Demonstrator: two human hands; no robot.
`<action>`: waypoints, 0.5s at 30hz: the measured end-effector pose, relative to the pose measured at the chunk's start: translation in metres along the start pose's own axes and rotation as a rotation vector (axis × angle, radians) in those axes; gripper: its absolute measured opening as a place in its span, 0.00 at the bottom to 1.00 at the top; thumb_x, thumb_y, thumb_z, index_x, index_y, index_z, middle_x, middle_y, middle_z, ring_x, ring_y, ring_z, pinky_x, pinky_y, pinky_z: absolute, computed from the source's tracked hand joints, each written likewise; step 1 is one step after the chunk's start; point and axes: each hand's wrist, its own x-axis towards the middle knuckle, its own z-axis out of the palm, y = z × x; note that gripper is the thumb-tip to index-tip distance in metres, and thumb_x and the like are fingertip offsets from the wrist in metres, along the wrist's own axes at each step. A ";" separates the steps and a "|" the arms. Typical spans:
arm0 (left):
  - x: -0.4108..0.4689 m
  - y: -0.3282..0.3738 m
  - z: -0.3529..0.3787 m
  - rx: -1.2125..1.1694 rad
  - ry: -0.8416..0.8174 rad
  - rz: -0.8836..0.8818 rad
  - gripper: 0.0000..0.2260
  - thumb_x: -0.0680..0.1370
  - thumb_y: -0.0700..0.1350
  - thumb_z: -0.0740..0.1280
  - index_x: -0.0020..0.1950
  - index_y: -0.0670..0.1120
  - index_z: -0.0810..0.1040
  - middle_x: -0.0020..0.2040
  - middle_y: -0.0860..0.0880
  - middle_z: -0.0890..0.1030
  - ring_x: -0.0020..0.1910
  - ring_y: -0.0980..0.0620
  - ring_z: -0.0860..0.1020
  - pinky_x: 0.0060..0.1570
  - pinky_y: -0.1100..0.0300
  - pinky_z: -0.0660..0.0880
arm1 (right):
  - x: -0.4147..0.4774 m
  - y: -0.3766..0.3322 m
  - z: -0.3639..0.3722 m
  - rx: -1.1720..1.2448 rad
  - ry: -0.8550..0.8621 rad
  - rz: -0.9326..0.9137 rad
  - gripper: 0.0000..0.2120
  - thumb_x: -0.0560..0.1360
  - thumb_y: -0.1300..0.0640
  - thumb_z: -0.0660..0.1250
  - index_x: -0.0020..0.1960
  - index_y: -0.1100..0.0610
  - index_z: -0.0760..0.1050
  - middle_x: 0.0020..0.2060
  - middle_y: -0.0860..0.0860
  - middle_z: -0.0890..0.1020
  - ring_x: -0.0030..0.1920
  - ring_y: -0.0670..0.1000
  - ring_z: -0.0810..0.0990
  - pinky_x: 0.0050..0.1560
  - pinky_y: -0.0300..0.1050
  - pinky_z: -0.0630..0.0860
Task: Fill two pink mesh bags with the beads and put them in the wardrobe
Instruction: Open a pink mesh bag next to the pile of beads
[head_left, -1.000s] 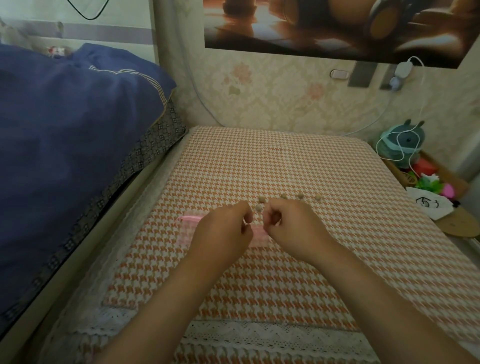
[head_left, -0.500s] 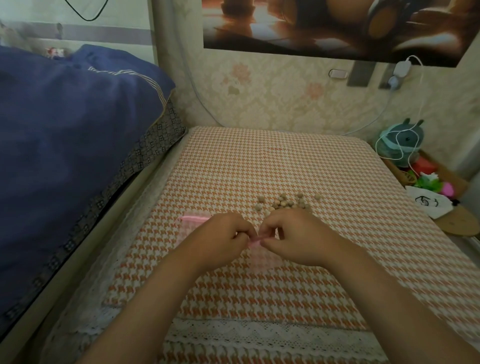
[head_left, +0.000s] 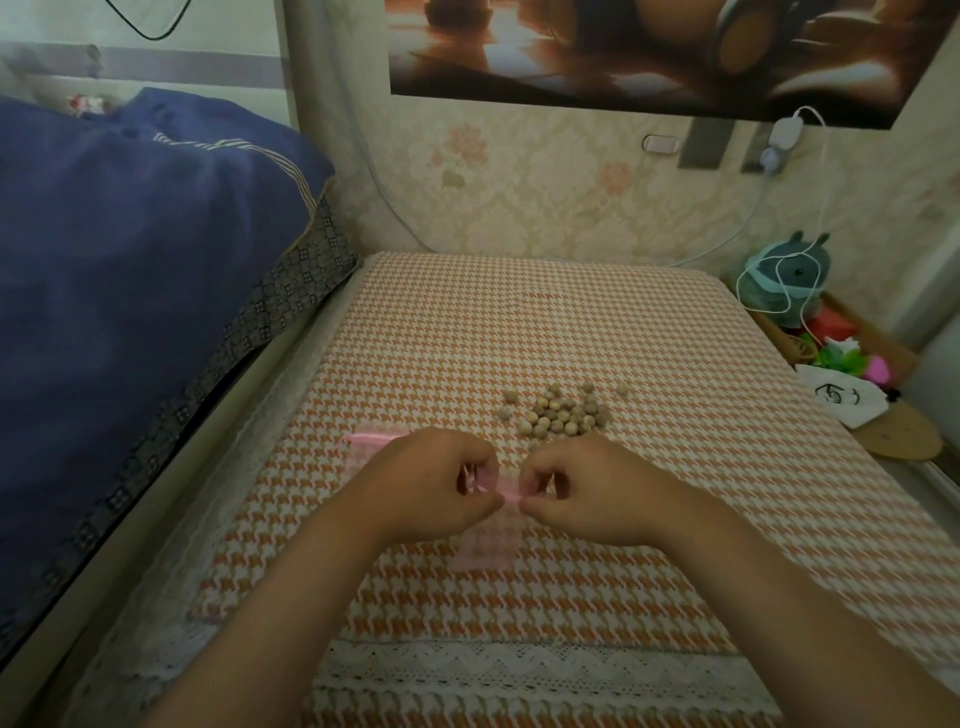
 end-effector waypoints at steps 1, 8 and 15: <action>0.001 0.001 0.000 0.026 -0.008 -0.011 0.09 0.74 0.56 0.71 0.37 0.57 0.75 0.38 0.56 0.79 0.39 0.59 0.78 0.42 0.53 0.79 | -0.001 0.000 0.000 -0.049 0.003 0.000 0.06 0.76 0.43 0.68 0.47 0.44 0.80 0.42 0.38 0.81 0.40 0.36 0.76 0.42 0.37 0.73; 0.004 0.010 0.004 0.049 0.122 -0.112 0.22 0.80 0.59 0.64 0.28 0.51 0.73 0.25 0.52 0.73 0.25 0.55 0.70 0.30 0.57 0.70 | 0.004 -0.002 0.006 -0.202 0.160 -0.044 0.08 0.79 0.46 0.66 0.51 0.44 0.83 0.45 0.39 0.80 0.45 0.41 0.77 0.46 0.40 0.73; 0.007 0.008 0.006 -0.071 0.197 -0.311 0.06 0.76 0.49 0.68 0.44 0.55 0.86 0.40 0.58 0.84 0.38 0.60 0.80 0.40 0.58 0.80 | 0.010 -0.007 0.017 -0.250 0.098 -0.064 0.17 0.81 0.49 0.63 0.68 0.47 0.77 0.60 0.44 0.79 0.59 0.48 0.78 0.60 0.49 0.76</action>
